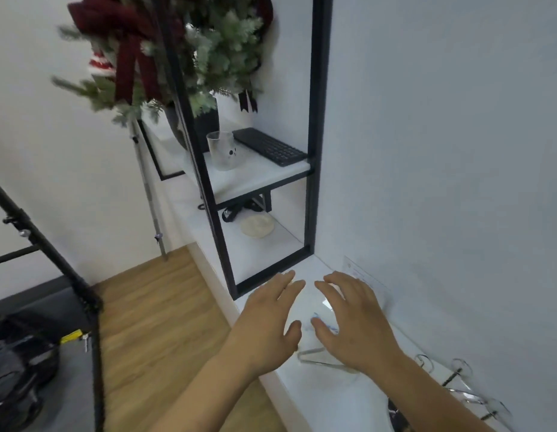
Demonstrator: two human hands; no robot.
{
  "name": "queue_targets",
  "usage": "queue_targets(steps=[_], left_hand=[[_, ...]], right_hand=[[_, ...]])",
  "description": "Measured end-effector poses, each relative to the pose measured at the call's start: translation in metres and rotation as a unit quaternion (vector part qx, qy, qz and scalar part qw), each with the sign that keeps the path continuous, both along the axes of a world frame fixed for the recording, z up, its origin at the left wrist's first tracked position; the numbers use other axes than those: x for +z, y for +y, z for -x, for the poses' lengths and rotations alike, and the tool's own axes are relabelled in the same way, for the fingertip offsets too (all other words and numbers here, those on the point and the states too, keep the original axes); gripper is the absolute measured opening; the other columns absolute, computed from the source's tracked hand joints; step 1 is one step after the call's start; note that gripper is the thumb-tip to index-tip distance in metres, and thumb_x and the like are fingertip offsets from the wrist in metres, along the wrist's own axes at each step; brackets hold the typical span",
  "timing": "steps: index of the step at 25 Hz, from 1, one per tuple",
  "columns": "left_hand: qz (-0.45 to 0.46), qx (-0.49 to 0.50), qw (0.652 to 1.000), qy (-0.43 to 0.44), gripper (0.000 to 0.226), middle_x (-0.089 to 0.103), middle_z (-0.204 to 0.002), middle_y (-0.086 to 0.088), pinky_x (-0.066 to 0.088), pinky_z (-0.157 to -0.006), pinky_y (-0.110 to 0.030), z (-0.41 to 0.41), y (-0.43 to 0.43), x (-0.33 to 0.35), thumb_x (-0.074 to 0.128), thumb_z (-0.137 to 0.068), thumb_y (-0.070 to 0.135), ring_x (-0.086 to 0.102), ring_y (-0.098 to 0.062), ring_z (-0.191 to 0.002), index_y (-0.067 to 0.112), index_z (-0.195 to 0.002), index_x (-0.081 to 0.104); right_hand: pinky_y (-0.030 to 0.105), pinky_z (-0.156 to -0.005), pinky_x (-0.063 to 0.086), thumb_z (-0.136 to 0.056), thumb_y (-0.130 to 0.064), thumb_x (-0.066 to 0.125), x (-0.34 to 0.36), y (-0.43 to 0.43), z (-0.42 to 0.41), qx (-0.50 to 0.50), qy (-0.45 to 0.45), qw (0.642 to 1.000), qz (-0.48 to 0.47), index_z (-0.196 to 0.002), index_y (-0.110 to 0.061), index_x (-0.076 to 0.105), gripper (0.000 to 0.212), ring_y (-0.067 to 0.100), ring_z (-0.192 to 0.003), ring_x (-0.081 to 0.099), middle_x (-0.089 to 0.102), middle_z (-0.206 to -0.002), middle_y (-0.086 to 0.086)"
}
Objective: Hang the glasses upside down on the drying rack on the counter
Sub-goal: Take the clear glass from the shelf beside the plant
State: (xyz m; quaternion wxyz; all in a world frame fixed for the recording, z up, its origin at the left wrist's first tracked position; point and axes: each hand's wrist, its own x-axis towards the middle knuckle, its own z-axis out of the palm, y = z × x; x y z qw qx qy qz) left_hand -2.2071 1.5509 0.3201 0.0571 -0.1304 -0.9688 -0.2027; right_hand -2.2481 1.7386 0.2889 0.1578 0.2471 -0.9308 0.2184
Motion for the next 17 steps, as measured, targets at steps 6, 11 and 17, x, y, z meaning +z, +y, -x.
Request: queue_targets(steps=[6, 11, 17], left_hand=[[-0.050, 0.025, 0.998, 0.034, 0.064, 0.012, -0.164, 0.010, 0.012, -0.120, -0.025, 0.013, -0.119, 0.017, 0.049, -0.095, 0.033, 0.012, -0.011, -0.151, 0.030, -0.153, 0.022], [-0.111, 0.048, 0.991, 0.055, 0.061, 0.021, -0.162, 0.008, 0.012, -0.116, -0.019, 0.017, -0.213, 0.032, 0.053, -0.094, 0.029, 0.018, -0.009, -0.149, 0.026, -0.151, 0.030], [-0.176, 0.098, 0.979, 0.040, 0.062, 0.019, -0.162, 0.013, 0.021, -0.121, -0.034, 0.024, -0.299, 0.030, 0.053, -0.095, 0.032, 0.016, -0.006, -0.149, 0.030, -0.151, 0.027]], right_hand=[[0.046, -0.100, 0.046, -0.080, -0.046, 0.056, 0.045, -0.127, 0.022, 0.024, 0.018, 0.999, -0.014, -0.125, -0.019, 0.058, 0.053, 0.021, -0.119, 0.050, 0.060, -0.127, 0.003], [0.037, -0.096, 0.050, -0.083, -0.040, 0.064, 0.067, -0.233, 0.030, 0.049, -0.011, 0.999, -0.010, -0.135, -0.024, 0.051, 0.056, 0.018, -0.124, 0.051, 0.052, -0.137, -0.003], [0.017, -0.101, 0.029, -0.094, -0.039, 0.058, 0.077, -0.324, 0.048, 0.082, -0.054, 0.995, 0.026, -0.150, -0.025, 0.030, 0.065, 0.007, -0.136, 0.036, 0.033, -0.155, -0.010]])
